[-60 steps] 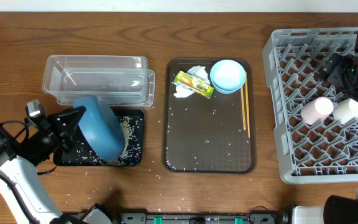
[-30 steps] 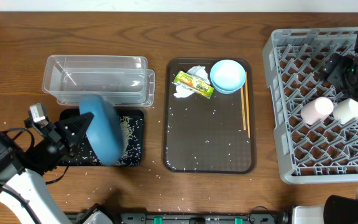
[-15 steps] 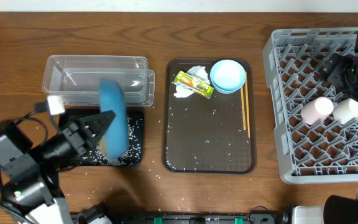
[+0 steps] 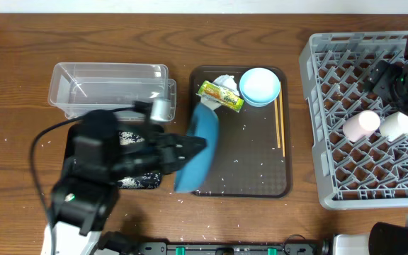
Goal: Sort waste into correct bins and load items into the dishwasher rack
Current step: 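Carry the empty blue bowl back and set it on the brown tray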
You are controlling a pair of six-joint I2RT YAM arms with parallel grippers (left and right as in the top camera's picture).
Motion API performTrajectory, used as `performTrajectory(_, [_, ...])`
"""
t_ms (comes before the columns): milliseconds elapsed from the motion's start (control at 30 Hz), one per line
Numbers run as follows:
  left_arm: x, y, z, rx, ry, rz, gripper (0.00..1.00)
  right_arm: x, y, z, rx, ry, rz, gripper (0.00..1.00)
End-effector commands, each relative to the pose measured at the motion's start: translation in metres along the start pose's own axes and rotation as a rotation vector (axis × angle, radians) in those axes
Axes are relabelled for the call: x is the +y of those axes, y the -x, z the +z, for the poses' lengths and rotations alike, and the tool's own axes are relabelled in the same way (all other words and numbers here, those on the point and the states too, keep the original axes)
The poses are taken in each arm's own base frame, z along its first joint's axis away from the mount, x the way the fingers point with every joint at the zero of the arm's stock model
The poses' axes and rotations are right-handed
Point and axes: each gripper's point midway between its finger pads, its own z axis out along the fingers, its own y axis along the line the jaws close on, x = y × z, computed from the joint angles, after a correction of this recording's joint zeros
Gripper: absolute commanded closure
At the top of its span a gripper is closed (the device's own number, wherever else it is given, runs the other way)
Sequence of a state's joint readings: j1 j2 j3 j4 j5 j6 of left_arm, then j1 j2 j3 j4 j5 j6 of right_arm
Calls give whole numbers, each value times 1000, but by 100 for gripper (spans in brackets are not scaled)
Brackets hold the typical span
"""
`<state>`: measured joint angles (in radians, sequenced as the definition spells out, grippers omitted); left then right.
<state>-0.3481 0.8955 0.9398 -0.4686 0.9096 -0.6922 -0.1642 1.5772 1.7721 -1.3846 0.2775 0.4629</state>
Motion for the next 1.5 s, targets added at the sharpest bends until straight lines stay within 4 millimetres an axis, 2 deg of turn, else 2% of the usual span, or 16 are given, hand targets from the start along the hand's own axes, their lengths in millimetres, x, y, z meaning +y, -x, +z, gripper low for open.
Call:
performTrajectory(0, [19,2,29,-16,150,42,94,-2,3,-1,-9,-4,6,1])
performTrajectory(200, [55,-31,88,119,318,143,94,-2,3,-1,-8,-5,6,1])
performTrajectory(400, [58,-52,126,161,359,321,94,-2,3,-1,-9,-5,6,1])
performTrajectory(767, [90,-54,147,100,600,598,93,-2,3,-1,-9,-5,6,1])
performTrajectory(1033, [112,-70,181,171,616,704,94,-2,3,-1,-8,-5,6,1])
performTrajectory(1167, [117,-74,192,192,607,767,94,-2,3,-1,-9,-4,6,1])
performTrajectory(1467, [138,-80,186,237,693,775,93,-2,3,-1,-9,-5,6,1])
